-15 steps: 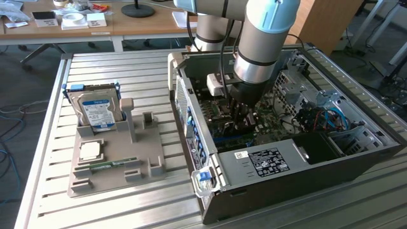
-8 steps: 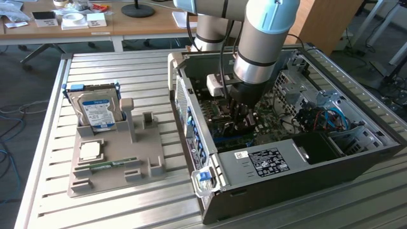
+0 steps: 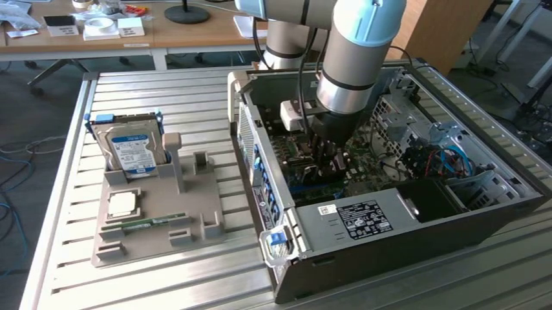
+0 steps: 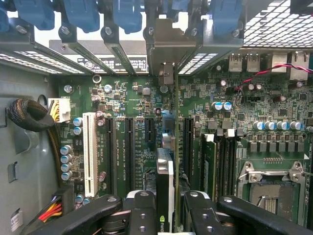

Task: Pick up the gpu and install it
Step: 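Insert the gpu into the slot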

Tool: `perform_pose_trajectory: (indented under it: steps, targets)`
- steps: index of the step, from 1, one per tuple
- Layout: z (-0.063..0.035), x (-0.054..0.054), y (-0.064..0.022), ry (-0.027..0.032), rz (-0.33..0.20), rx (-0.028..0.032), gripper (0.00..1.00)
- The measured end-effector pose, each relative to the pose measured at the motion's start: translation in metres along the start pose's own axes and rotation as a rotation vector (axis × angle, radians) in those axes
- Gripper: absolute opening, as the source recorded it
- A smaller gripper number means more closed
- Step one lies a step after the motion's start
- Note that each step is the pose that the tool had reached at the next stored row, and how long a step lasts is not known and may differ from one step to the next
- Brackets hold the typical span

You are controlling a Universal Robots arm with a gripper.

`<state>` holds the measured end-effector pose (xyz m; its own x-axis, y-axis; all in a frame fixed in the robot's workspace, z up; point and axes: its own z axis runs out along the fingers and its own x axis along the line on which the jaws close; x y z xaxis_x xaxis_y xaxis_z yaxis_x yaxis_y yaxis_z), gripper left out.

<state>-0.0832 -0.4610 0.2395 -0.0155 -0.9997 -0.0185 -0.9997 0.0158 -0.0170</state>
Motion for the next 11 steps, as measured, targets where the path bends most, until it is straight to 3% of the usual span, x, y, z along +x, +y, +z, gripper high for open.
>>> perform_pose_trajectory:
  steps: [11]
  targets:
    - [0.0009,0.0,0.0009,-0.0002,0.0,0.0002,0.27]
